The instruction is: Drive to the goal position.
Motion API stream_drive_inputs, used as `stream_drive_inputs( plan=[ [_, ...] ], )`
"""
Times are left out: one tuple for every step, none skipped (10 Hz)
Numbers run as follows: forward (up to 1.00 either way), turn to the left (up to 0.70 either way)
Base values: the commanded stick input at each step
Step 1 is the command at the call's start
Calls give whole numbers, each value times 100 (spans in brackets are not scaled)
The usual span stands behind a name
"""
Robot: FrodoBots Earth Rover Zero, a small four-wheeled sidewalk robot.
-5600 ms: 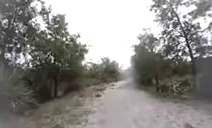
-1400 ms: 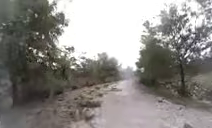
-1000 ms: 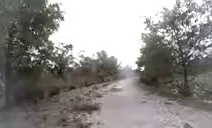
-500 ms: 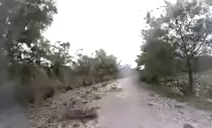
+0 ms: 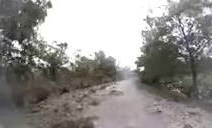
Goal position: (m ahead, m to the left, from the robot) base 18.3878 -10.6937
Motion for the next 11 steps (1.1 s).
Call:
stream_drive_inputs(
  plan=[
    [60,0],
    [60,0],
    [60,0],
    [60,0],
    [60,0],
    [60,0],
    [60,0],
    [60,0],
    [60,0],
    [60,0],
    [60,0]
  ],
)
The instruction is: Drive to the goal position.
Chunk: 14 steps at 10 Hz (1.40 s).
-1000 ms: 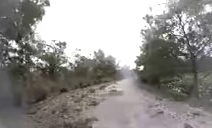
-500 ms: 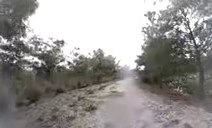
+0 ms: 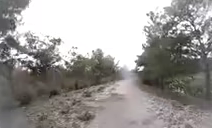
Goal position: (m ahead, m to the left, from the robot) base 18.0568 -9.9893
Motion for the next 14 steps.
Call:
stream_drive_inputs(
  plan=[
    [60,0],
    [60,0],
    [60,0],
    [60,0],
    [60,0],
    [60,0],
    [60,0],
    [60,0],
    [60,0],
    [60,0],
    [60,0],
    [60,0],
    [60,0],
    [60,0]
  ],
)
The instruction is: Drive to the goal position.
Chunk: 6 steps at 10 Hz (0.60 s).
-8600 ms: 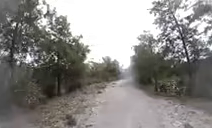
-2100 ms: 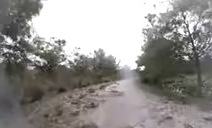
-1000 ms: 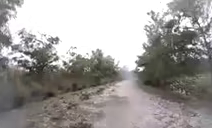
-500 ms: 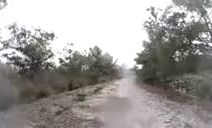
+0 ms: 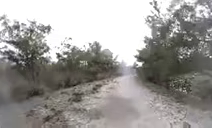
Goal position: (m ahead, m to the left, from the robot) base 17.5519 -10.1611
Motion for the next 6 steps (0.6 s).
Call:
stream_drive_inputs(
  plan=[
    [60,0],
    [60,0],
    [60,0],
    [60,0],
    [60,0],
    [60,0]
  ],
)
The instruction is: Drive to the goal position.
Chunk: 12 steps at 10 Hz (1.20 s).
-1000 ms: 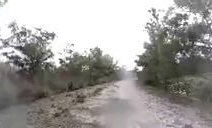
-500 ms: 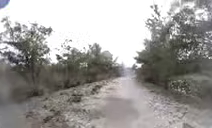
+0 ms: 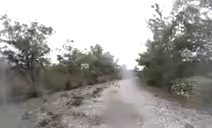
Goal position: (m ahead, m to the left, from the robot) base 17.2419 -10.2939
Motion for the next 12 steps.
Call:
stream_drive_inputs(
  plan=[
    [60,0],
    [60,0],
    [60,0],
    [60,0],
    [60,0],
    [60,0],
    [60,0],
    [60,0],
    [60,0],
    [60,0],
    [60,0],
    [60,0]
  ],
)
